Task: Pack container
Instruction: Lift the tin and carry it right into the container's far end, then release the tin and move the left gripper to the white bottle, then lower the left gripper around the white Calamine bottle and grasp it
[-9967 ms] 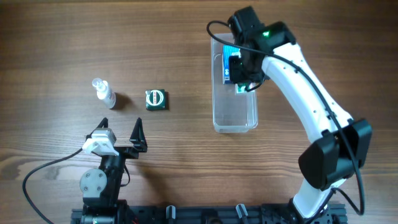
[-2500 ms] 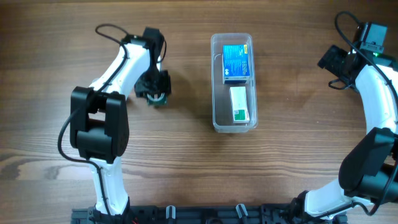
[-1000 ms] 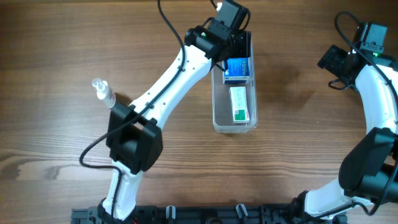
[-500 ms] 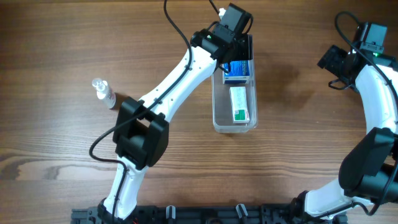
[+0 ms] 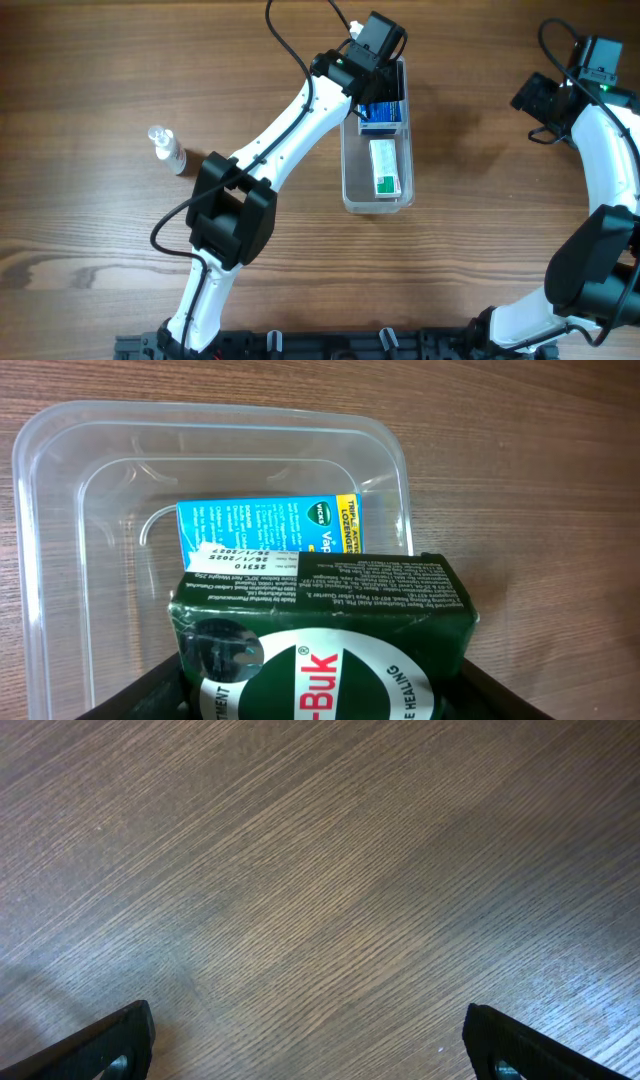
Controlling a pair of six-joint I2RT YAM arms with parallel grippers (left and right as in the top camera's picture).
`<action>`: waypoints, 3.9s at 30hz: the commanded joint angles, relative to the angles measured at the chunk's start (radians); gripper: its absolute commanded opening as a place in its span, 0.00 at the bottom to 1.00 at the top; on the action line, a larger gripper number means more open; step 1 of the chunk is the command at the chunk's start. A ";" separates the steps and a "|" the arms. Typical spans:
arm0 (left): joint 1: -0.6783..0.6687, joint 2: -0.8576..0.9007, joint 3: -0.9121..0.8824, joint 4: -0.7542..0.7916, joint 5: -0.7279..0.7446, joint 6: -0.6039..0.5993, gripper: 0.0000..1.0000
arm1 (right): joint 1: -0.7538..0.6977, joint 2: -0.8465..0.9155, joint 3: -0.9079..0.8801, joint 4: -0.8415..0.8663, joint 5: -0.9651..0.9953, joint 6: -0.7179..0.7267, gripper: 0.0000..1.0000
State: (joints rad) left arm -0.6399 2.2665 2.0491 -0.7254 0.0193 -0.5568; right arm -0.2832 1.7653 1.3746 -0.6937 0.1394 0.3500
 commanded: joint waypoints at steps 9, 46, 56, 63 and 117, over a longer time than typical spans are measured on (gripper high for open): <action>-0.008 0.005 0.019 0.000 -0.021 -0.013 0.69 | 0.000 -0.001 -0.005 0.002 0.010 -0.007 1.00; 0.689 -0.430 0.011 -0.716 -0.167 0.318 1.00 | 0.000 -0.001 -0.005 0.002 0.010 -0.007 1.00; 0.818 -0.418 -0.009 -0.775 -0.014 0.599 1.00 | 0.000 -0.001 -0.005 0.002 0.010 -0.007 1.00; 0.818 -0.415 -0.151 -0.716 0.008 0.810 1.00 | 0.000 -0.001 -0.005 0.002 0.010 -0.007 1.00; 0.812 -0.288 -0.362 -0.534 0.027 0.943 0.97 | 0.000 -0.001 -0.005 0.002 0.010 -0.006 1.00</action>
State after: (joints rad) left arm 0.1749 1.9656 1.7077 -1.2736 0.0509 0.3626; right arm -0.2832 1.7653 1.3746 -0.6937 0.1394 0.3500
